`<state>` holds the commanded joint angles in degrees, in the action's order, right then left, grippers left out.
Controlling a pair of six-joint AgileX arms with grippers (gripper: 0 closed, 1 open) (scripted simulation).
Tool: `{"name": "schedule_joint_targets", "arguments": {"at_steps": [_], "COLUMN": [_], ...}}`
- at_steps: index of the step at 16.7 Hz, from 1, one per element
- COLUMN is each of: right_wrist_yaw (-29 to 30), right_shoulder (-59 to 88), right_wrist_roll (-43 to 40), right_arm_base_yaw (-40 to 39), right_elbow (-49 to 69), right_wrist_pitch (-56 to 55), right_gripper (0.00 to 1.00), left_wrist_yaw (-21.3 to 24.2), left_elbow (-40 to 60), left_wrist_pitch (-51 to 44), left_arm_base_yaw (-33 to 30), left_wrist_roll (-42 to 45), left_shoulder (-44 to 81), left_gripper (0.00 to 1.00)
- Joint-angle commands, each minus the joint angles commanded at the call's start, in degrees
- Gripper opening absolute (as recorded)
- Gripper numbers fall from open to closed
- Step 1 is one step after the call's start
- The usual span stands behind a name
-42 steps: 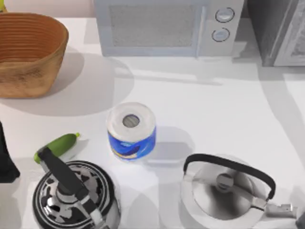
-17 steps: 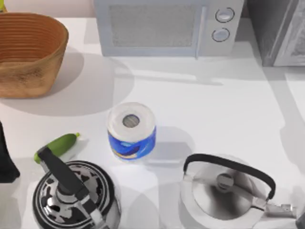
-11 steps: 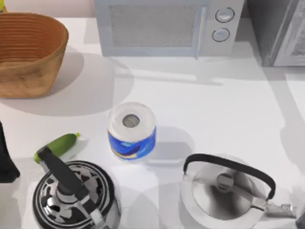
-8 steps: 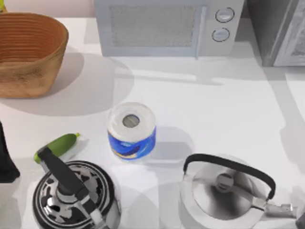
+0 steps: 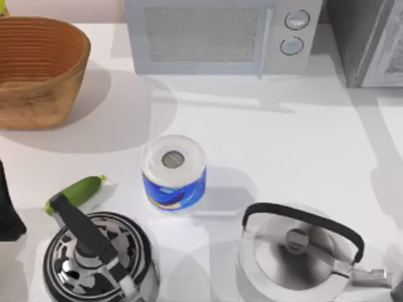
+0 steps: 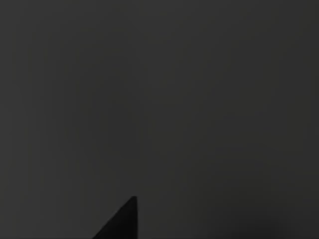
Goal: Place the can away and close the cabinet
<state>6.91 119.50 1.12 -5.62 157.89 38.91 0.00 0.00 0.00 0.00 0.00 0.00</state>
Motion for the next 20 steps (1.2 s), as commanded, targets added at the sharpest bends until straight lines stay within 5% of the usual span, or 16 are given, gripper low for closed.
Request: {"name": "schedule_joint_targets", "arguments": {"at_steps": [11, 20], "right_wrist_yaw": [-0.2, -0.6], "right_shoulder": [-2.7, -31.9], "right_wrist_roll": [-0.3, -1.0], "right_arm_base_yaw": [0.2, 2.9], "right_elbow": [-3.1, -39.5], "right_wrist_pitch": [-1.4, -11.0], "right_gripper": [1.00, 1.00], "left_wrist_yaw": [0.0, 0.0], "left_elbow": [0.0, 0.0], "left_wrist_pitch": [0.0, 0.0], "left_arm_base_yaw": [0.0, 0.0], "left_wrist_roll": [0.0, 0.0], "left_shoulder": [0.0, 0.0], "left_gripper": [1.00, 1.00]}}
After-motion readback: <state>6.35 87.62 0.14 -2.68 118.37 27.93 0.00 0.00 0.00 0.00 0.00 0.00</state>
